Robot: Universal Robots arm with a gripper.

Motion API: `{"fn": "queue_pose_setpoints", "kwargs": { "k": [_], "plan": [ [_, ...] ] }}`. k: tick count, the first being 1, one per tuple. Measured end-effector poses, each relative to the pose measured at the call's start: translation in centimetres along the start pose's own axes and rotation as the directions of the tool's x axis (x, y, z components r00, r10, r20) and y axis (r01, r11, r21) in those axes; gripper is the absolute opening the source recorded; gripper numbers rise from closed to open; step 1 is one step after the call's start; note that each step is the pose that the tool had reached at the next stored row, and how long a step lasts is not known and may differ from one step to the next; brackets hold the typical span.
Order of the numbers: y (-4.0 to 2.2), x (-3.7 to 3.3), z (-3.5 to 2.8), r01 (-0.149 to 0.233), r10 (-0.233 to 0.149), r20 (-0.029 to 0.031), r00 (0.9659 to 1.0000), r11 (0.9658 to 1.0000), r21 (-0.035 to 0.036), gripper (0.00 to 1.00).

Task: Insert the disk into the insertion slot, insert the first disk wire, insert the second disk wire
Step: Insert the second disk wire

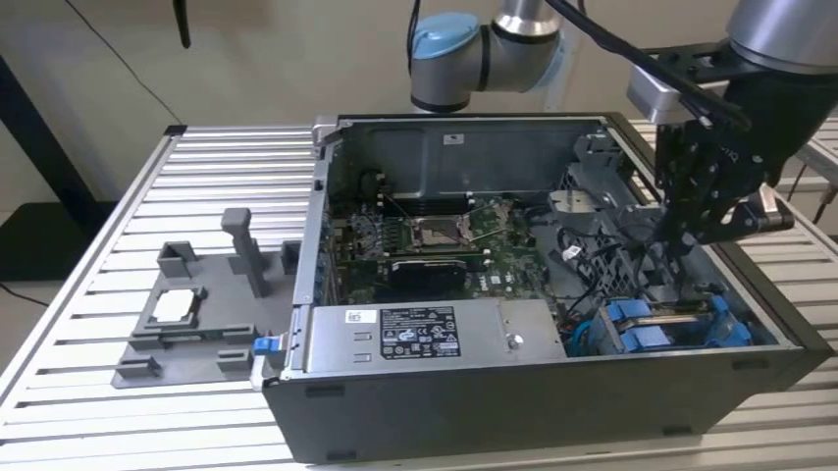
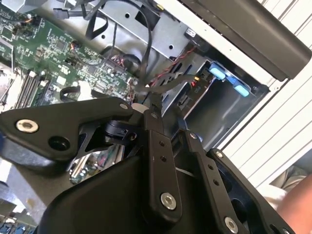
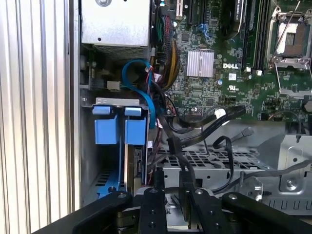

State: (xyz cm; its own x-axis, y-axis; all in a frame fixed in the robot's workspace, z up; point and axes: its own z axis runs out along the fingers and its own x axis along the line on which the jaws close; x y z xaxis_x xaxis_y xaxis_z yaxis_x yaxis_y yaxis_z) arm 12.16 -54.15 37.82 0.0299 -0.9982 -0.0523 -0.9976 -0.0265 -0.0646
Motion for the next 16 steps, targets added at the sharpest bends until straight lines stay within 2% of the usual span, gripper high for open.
{"fn": "queue_pose_setpoints", "kwargs": {
  "k": [6,13,16],
  "plan": [
    [0.91,-0.16,-0.06,0.004,-0.004,0.0001,1.0000,0.9999,0.0101,0.27],
    [2.15,-0.28,-0.28,0.009,-0.009,0.0002,1.0000,0.9999,0.0112,0.27],
    [2.86,-0.32,-0.33,0.011,-0.011,0.0004,0.9999,0.9999,0.0112,0.27]
  ]
}}
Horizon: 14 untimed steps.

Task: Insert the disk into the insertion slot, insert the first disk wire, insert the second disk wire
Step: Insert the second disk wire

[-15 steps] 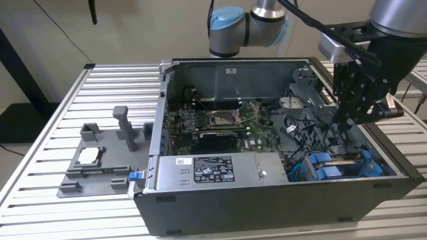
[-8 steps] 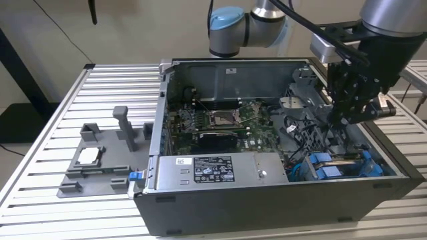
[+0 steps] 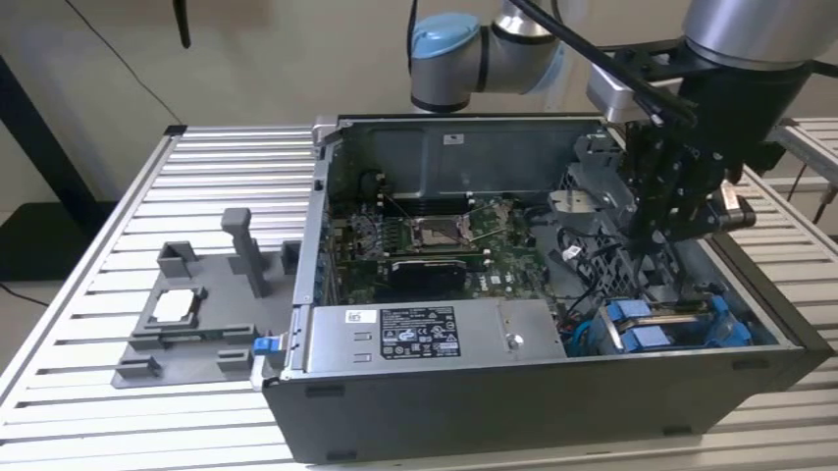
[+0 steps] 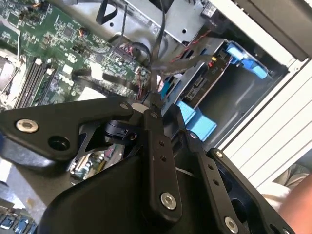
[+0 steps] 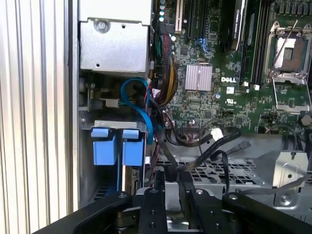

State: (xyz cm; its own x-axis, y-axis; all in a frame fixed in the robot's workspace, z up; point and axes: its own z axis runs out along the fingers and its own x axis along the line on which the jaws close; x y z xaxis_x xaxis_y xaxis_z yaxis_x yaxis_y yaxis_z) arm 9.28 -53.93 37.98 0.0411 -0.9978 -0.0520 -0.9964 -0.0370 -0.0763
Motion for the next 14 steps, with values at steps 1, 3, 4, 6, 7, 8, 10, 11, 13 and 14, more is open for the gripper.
{"fn": "queue_pose_setpoints", "kwargs": {
  "k": [1,3,4,6,7,8,10,11,13,14],
  "plan": [
    [0.23,-0.01,-0.02,0.001,-0.001,0.0001,1.0000,1.0000,0.0000,0.27],
    [0.73,-0.04,-0.05,0.002,-0.002,0.0002,1.0000,1.0000,-0.0001,0.27],
    [0.98,-0.05,-0.07,0.004,-0.004,0.0002,1.0000,1.0000,-0.0002,0.27],
    [1.41,-0.11,-0.09,0.007,-0.007,0.0004,1.0000,1.0000,-0.0003,0.27],
    [1.61,-0.16,-0.08,0.009,-0.009,0.0007,1.0000,1.0000,-0.0004,0.27],
    [1.78,-0.21,-0.08,0.011,-0.011,0.0006,0.9999,0.9999,-0.0005,0.27],
    [2.00,-0.32,-0.04,0.015,-0.015,0.0000,0.9999,0.9999,-0.0001,0.27],
    [2.05,-0.34,0.00,0.018,-0.018,-0.0006,0.9998,0.9998,0.0005,0.27],
    [2.06,-0.35,0.09,0.026,-0.026,-0.0026,0.9997,0.9997,0.0034,0.27],
    [2.07,-0.35,0.14,0.030,-0.030,-0.0041,0.9995,0.9995,0.0051,0.27]
  ]
}}
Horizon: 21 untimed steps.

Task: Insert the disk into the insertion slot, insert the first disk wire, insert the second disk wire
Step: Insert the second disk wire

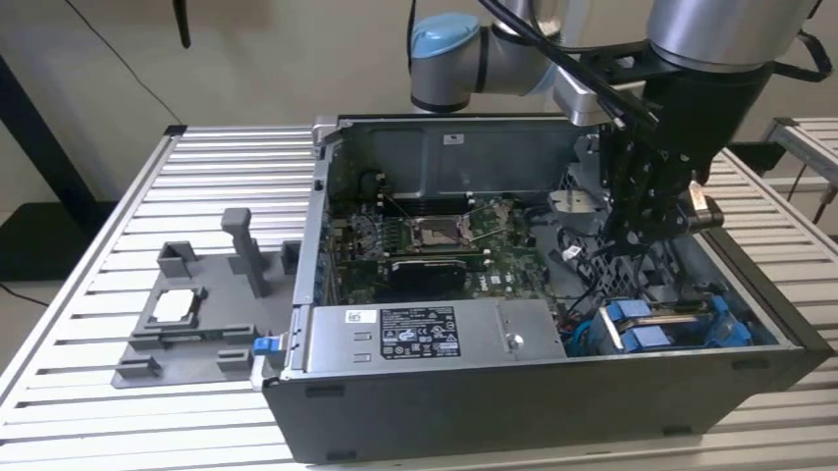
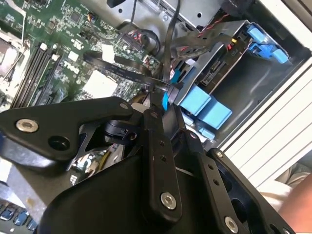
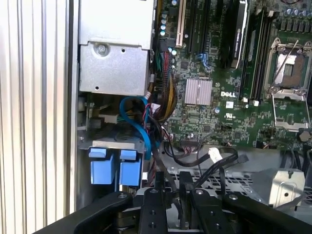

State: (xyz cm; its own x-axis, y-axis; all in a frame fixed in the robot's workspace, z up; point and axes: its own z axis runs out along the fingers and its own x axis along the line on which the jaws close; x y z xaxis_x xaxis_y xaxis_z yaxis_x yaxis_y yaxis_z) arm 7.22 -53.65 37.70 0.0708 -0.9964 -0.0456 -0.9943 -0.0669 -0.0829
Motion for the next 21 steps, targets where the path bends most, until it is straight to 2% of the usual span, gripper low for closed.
{"fn": "queue_pose_setpoints", "kwargs": {
  "k": [4,8,11,13,18,21],
  "plan": [
    [0.02,0.00,0.04,0.014,-0.014,-0.0021,0.9999,0.9998,0.0142,0.27],
    [0.13,0.07,-0.27,0.020,-0.020,-0.0023,0.9998,0.9996,0.0218,0.27],
    [0.18,0.08,-0.24,0.023,-0.022,-0.0045,0.9997,0.9991,0.0371,0.27],
    [0.21,0.09,-0.12,0.024,-0.024,-0.0097,0.9997,0.9987,0.0456,0.27],
    [0.31,0.09,0.18,0.027,-0.026,-0.0191,0.9995,0.9986,0.0466,0.27],
    [0.39,0.09,0.29,0.027,-0.026,-0.0214,0.9994,0.9985,0.0470,0.25]
  ]
}}
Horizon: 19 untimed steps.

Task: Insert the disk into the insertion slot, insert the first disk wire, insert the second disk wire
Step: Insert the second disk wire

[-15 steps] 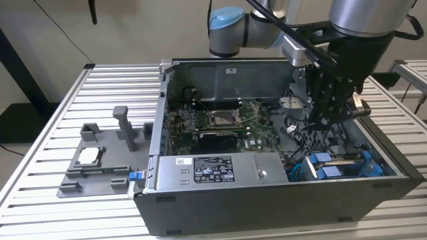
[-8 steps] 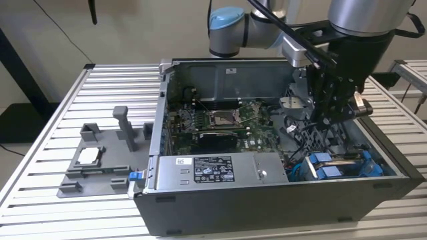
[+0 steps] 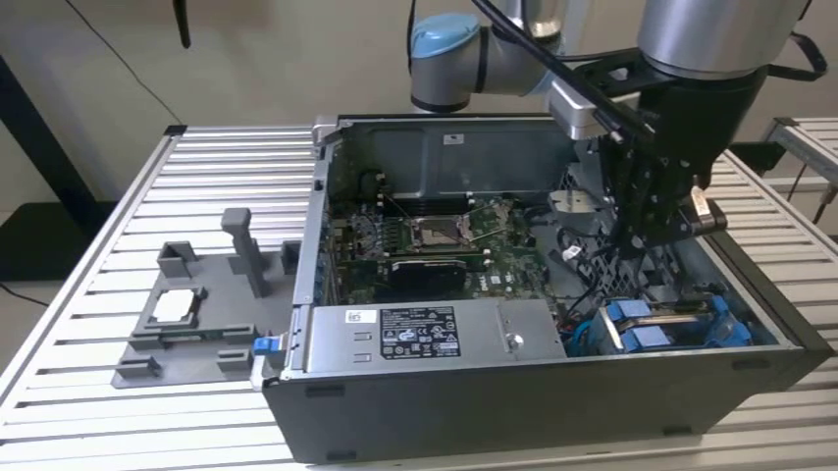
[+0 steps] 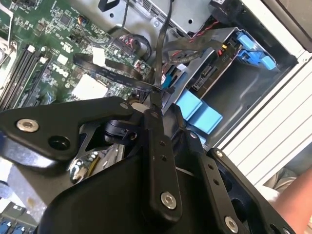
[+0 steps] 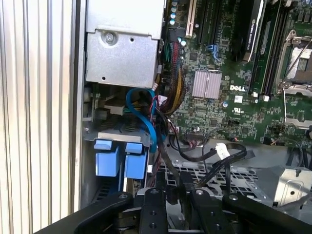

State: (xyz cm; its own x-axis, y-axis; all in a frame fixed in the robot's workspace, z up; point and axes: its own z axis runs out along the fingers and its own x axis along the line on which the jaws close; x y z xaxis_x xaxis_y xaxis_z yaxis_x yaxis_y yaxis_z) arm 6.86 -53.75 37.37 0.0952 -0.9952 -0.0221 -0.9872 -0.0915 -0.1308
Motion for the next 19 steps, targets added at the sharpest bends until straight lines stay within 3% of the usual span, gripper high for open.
{"fn": "queue_pose_setpoints", "kwargs": {
  "k": [4,8,10,14,19],
  "plan": [
    [0.04,0.00,0.03,0.000,0.000,-0.0004,1.0000,1.0000,0.0001,0.16],
    [0.04,0.00,0.05,0.000,0.000,-0.0001,1.0000,1.0000,-0.0002,0.16],
    [-0.08,0.05,0.06,0.000,0.000,0.0002,1.0000,1.0000,-0.0040,0.15],
    [-0.62,0.43,0.12,-0.001,0.001,0.0021,1.0000,0.9997,-0.0259,0.15],
    [-1.37,1.23,0.25,-0.002,0.002,0.0060,1.0000,0.9977,-0.0677,0.15]
  ]
}}
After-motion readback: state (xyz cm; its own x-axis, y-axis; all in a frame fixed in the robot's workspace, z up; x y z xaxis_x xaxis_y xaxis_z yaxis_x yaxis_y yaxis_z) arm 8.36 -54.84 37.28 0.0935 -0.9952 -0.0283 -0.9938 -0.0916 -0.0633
